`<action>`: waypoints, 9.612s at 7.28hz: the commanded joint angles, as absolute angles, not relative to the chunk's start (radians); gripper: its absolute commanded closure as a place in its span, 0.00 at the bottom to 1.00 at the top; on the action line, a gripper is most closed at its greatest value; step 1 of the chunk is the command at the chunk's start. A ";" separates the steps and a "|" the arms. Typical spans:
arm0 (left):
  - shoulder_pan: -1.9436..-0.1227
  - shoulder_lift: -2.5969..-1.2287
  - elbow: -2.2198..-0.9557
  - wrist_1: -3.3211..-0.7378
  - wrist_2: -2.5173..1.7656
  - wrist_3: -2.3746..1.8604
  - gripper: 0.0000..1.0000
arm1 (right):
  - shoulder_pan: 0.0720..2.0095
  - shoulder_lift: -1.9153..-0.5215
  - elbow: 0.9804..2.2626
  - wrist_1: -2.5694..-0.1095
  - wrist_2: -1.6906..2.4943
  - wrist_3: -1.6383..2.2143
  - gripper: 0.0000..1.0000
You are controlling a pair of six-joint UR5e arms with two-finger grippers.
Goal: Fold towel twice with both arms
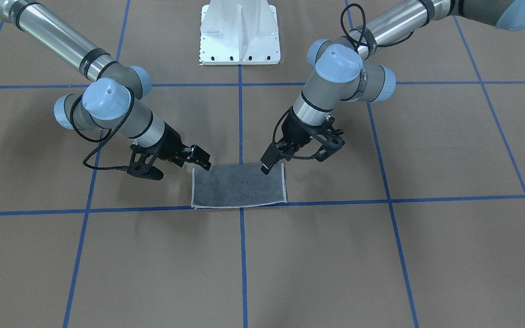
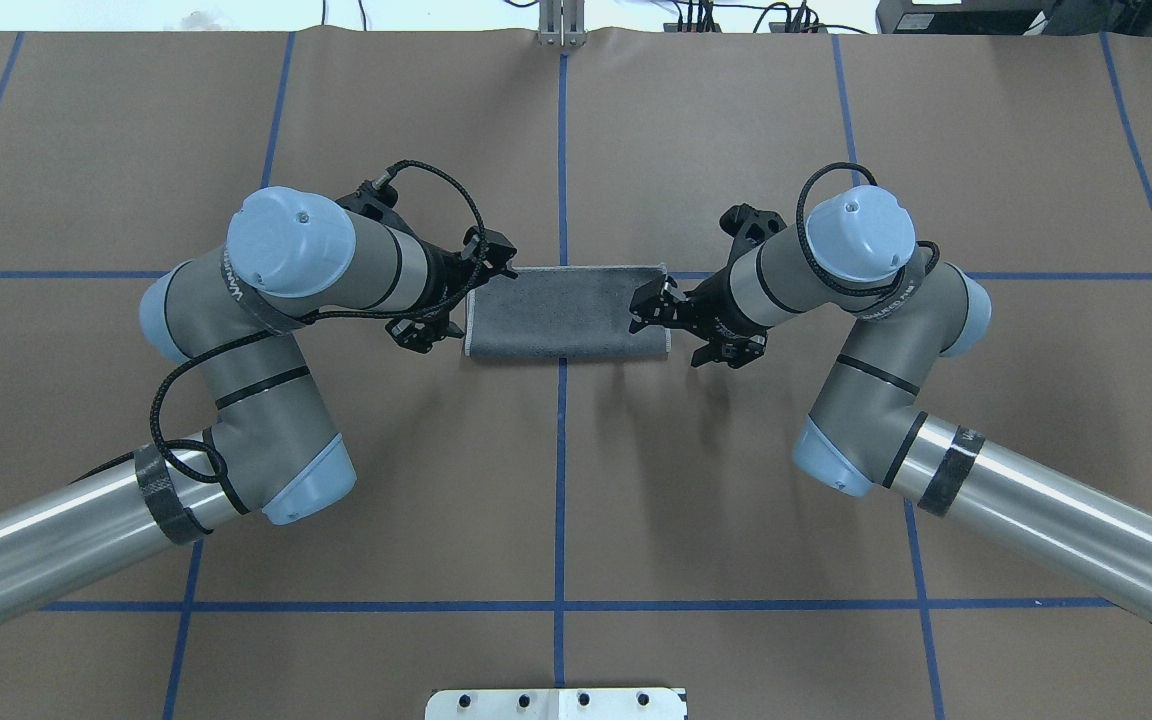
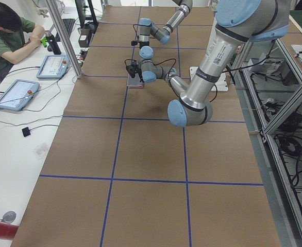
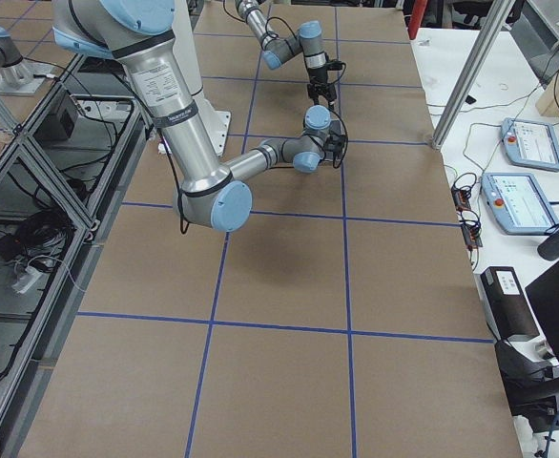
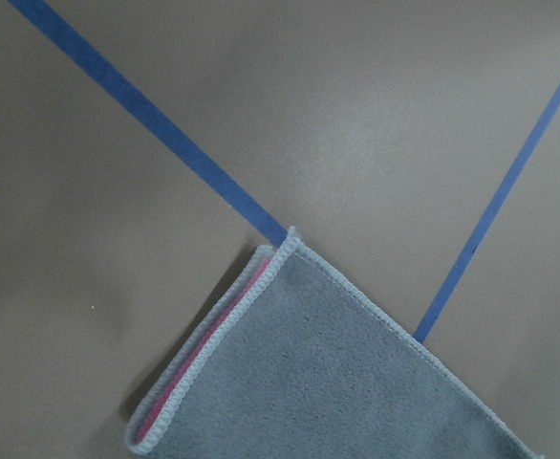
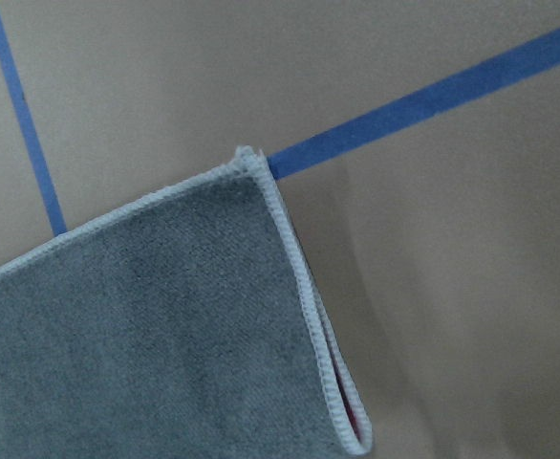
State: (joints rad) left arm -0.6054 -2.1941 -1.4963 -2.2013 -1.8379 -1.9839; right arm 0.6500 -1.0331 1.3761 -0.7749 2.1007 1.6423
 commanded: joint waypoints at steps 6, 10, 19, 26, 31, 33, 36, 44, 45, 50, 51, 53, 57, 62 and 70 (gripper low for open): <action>-0.606 -2.192 -1.496 -2.201 -1.839 -1.983 0.00 | 0.663 -1.016 1.351 -0.773 2.085 1.646 0.19; -0.606 -2.177 -1.503 -2.203 -1.838 -1.983 0.00 | 0.663 -0.983 1.316 -0.773 2.085 1.646 0.26; -0.609 -2.178 -1.506 -2.203 -1.838 -1.982 0.00 | 0.727 -1.009 1.322 -0.765 2.173 1.643 1.00; -0.615 -2.177 -1.508 -2.201 -1.838 -1.982 0.00 | 0.757 -1.121 1.468 -0.773 2.367 1.731 1.00; -0.637 -2.161 -1.508 -2.203 -1.839 -1.951 0.00 | 0.602 -1.103 1.584 -0.773 2.349 1.945 1.00; -0.641 -2.161 -1.508 -2.203 -1.839 -1.951 0.00 | 0.551 -1.063 1.583 -0.775 2.309 2.037 1.00; -0.643 -2.161 -1.509 -2.203 -1.839 -1.951 0.00 | 0.470 -1.031 1.575 -0.776 2.211 2.042 1.00; -0.653 -2.142 -1.540 -2.203 -1.854 -1.950 0.00 | 0.536 -1.025 1.582 -0.775 2.216 1.981 0.00; -0.653 -2.131 -1.575 -2.201 -1.885 -1.951 0.00 | 0.607 -1.032 1.578 -0.776 2.280 1.959 0.00; -0.505 -2.050 -1.721 -2.195 -1.859 -2.063 0.00 | 0.788 -1.042 1.554 -0.779 2.283 1.770 0.00; -0.436 -2.005 -1.770 -2.191 -1.798 -2.074 0.00 | 0.820 -1.043 1.543 -0.779 2.283 1.720 0.00; -0.307 -1.968 -1.798 -2.187 -1.695 -2.074 0.00 | 0.851 -1.043 1.513 -0.779 2.283 1.677 0.00; -0.244 -1.964 -1.789 -2.184 -1.660 -2.075 0.02 | 0.854 -1.043 1.512 -0.779 2.281 1.677 0.00; -0.239 -1.973 -1.772 -2.186 -1.660 -2.075 0.21 | 0.854 -1.051 1.513 -0.776 2.283 1.677 0.00; -0.238 -1.973 -1.759 -2.192 -1.661 -2.074 0.65 | 0.854 -1.069 1.513 -0.769 2.278 1.675 0.00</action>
State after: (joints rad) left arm -0.2378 -1.9724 -1.7582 -2.1908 -1.6607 -2.0739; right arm 0.8544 -1.0606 1.5125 -0.7737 2.2803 1.6751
